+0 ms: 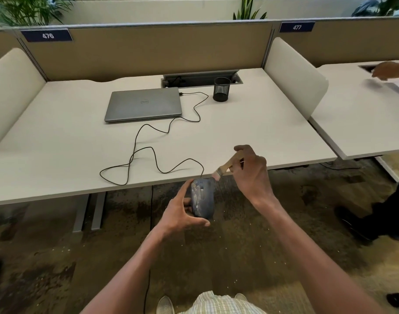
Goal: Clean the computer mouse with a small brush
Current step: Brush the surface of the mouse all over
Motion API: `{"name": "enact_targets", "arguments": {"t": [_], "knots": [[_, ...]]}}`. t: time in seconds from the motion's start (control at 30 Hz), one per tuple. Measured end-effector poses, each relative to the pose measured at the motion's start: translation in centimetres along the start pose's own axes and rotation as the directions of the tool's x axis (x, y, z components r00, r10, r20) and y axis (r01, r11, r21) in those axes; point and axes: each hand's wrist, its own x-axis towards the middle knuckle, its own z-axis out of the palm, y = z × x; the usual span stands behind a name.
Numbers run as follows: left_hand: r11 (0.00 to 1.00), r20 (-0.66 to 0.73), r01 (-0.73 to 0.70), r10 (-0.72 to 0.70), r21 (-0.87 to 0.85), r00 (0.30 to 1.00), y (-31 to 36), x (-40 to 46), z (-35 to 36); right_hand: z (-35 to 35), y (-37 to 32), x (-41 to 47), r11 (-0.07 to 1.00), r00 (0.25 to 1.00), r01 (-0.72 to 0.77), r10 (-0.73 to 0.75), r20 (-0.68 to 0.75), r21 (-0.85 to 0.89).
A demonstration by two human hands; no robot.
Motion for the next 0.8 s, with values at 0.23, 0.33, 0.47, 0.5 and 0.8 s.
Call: {"name": "enact_targets", "arguments": {"t": [0.23,0.33,0.47,0.5,0.8], "knots": [[1.000,-0.044,0.018,-0.019,-0.004,0.999,-0.2,1.0,-0.1,-0.5,-0.4,-2.1,0.987,0.971,0.137,-0.150,0.184,0.078],[1.000,-0.070,0.017,-0.015,0.018,0.997,-0.3,1.2,0.0,-0.8,-0.5,-3.6,0.977,0.950,0.195,-0.209,0.230,0.081],[1.000,-0.100,0.016,-0.016,0.005,0.995,-0.6,1.6,-0.1,-1.2,0.0,-6.0,0.961,0.921,0.257,-0.276,0.276,0.102],[1.000,-0.104,0.018,-0.019,-0.004,0.994,-0.7,1.7,-0.1,-1.3,0.2,-6.6,0.957,0.915,0.271,-0.289,0.281,0.103],[1.000,-0.091,0.003,-0.001,0.024,0.996,-0.2,2.2,-0.4,-1.4,2.9,-8.3,0.984,0.963,0.178,-0.180,0.200,0.029]]}}
